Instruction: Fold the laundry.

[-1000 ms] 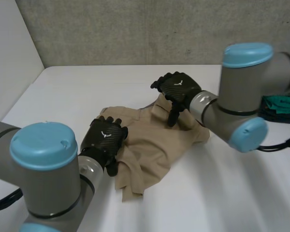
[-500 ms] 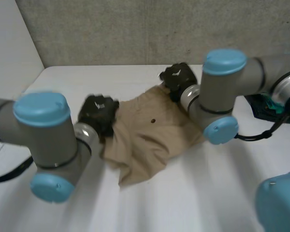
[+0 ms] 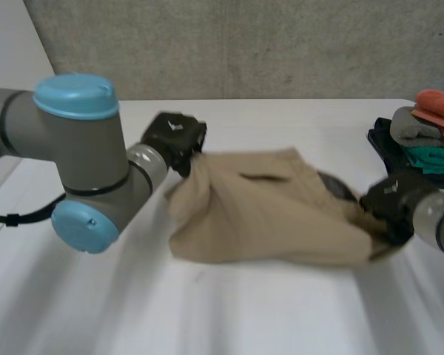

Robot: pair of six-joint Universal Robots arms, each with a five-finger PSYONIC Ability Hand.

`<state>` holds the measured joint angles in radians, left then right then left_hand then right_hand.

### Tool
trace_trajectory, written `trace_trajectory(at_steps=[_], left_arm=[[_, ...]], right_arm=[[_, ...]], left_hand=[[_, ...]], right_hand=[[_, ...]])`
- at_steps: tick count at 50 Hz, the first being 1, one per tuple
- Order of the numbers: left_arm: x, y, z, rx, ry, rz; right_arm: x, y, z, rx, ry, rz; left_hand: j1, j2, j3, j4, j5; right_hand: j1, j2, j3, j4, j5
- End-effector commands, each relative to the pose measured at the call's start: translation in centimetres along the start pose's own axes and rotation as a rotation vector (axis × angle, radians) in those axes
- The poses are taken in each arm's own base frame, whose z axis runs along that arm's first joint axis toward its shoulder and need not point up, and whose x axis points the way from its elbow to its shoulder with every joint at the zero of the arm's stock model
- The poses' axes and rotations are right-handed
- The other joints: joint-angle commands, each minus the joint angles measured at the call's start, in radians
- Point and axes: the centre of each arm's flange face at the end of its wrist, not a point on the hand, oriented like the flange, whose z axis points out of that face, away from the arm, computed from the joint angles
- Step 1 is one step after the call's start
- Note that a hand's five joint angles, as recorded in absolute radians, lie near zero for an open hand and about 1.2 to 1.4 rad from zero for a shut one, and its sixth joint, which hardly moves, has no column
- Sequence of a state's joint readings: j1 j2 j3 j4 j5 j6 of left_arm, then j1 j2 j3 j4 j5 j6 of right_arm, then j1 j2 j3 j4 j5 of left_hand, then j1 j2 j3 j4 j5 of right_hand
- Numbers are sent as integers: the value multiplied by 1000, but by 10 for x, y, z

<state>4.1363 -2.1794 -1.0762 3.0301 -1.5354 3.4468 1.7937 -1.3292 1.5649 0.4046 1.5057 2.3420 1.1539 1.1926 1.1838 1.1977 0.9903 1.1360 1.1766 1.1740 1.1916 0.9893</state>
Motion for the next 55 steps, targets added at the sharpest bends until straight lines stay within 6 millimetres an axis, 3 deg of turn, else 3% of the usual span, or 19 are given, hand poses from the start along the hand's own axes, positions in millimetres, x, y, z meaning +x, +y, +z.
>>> trace_trajectory(at_steps=[1,2,4,5,10,14,22,28,35,41,47,55], left_arm=[[22,18,-11,-86,90,0],[24,18,-14,-88,98,6],[27,16,-19,-86,100,10],[26,16,-21,-87,96,12],[6,-6,-36,-40,-8,6],[-15,-23,-50,-11,-107,-3],[-33,-27,-80,-53,-167,-54],[-33,-20,-98,-92,-138,-152],[-33,0,-107,-165,-133,-352],[-21,24,-108,-272,-107,-531],[-14,45,-96,-326,-108,-548],[3,88,-73,-443,-125,-524]], right_arm=[[-3,17,-3,23,-31,0],[5,15,-1,57,5,6],[15,11,0,92,46,16],[19,9,0,105,62,17],[48,-14,-8,221,176,76],[58,-35,-17,310,214,113],[45,-78,-35,491,183,94],[29,-96,-29,585,126,3],[8,-103,-1,600,37,-107],[-15,-94,35,566,-59,-247],[-27,-88,67,542,-88,-347],[-52,-70,110,492,-160,-343]], left_hand=[[-193,-231,-223,-236,-204],[-471,-510,-501,-515,-482],[-617,-656,-647,-661,-628],[-649,-688,-679,-693,-660],[-831,-870,-861,-875,-842],[-972,-1011,-1002,-1016,-983],[-979,-1018,-1009,-1023,-990],[-979,-1018,-1009,-1023,-990],[-979,-1018,-1009,-1023,-990],[-979,-1018,-1009,-1023,-990],[-979,-1018,-1009,-1023,-990],[-979,-1018,-1009,-1023,-990]], right_hand=[[228,187,190,172,200],[-197,-237,-235,-252,-225],[-733,-773,-771,-788,-761],[-808,-849,-846,-864,-836],[-911,-952,-949,-967,-939],[-961,-1002,-999,-1017,-989],[-961,-1002,-999,-1017,-989],[-961,-1002,-999,-1017,-989],[-961,-1002,-999,-1017,-989],[-961,-1002,-999,-1017,-989],[-912,-952,-950,-967,-939],[-903,-943,-941,-958,-931]])
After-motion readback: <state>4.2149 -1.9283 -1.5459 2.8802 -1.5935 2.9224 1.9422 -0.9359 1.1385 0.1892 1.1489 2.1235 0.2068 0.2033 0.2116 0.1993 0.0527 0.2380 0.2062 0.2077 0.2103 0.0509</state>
